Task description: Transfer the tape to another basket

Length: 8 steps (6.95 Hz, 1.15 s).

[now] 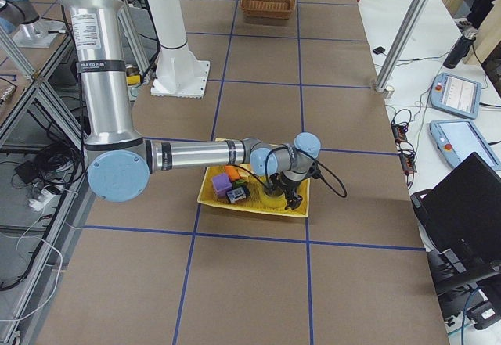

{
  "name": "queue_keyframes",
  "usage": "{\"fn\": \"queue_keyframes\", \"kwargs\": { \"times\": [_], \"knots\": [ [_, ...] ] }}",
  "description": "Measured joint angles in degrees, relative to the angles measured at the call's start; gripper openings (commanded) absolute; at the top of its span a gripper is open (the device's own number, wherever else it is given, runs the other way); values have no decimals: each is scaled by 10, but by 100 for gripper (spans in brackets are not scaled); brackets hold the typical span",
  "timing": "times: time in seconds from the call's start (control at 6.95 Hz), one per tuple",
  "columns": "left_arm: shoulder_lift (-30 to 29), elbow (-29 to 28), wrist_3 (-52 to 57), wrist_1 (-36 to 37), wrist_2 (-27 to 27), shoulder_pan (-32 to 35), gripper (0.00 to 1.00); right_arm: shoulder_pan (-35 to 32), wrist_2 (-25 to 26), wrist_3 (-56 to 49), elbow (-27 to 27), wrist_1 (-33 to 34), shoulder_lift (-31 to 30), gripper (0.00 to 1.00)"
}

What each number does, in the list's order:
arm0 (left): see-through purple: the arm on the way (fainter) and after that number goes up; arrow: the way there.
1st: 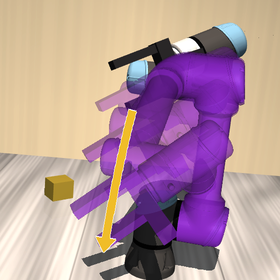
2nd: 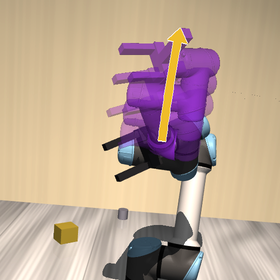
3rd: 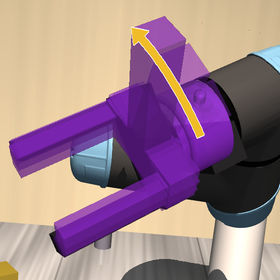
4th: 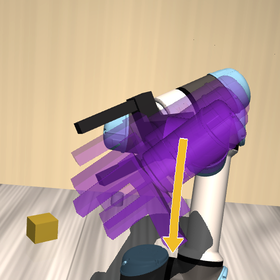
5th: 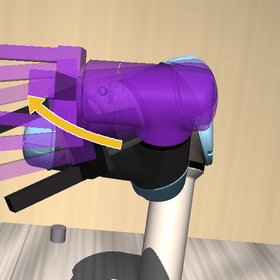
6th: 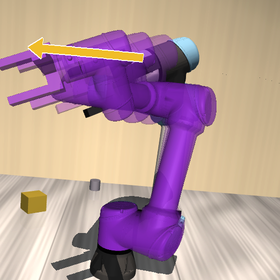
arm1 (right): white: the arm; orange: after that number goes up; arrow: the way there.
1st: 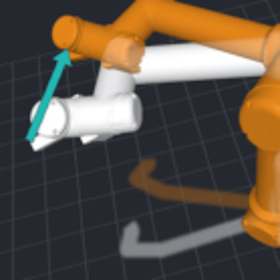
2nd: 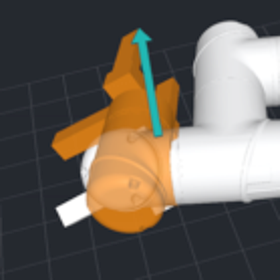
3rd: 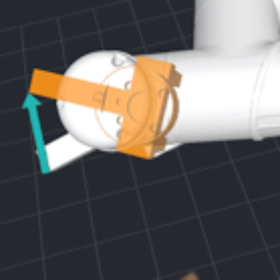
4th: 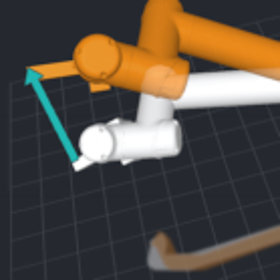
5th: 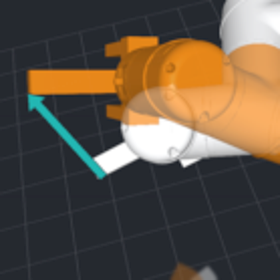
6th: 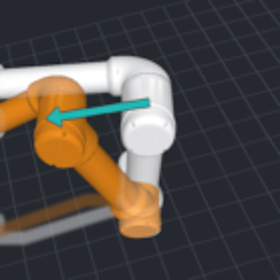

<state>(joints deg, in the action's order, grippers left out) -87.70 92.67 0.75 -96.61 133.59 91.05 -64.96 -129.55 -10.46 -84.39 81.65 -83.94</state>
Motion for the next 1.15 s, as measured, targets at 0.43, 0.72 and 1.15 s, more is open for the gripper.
{"fn": "queue_keyframes", "kwargs": {
  "times": [0.43, 0.72, 1.15],
  "knots": [
    [0, -1, 0, -1, 0, -1, 99, 0, -4, -1, -1, -4, 4, 0],
    [0, -1, 0, -1, 1, -1, 99, -10, -10, -1, -18, -4, 8, 0],
    [-4, 1, -3, -9, 0, -1, 99, -62, -82, 7, -60, 0, 9, 0]
  ]
}}
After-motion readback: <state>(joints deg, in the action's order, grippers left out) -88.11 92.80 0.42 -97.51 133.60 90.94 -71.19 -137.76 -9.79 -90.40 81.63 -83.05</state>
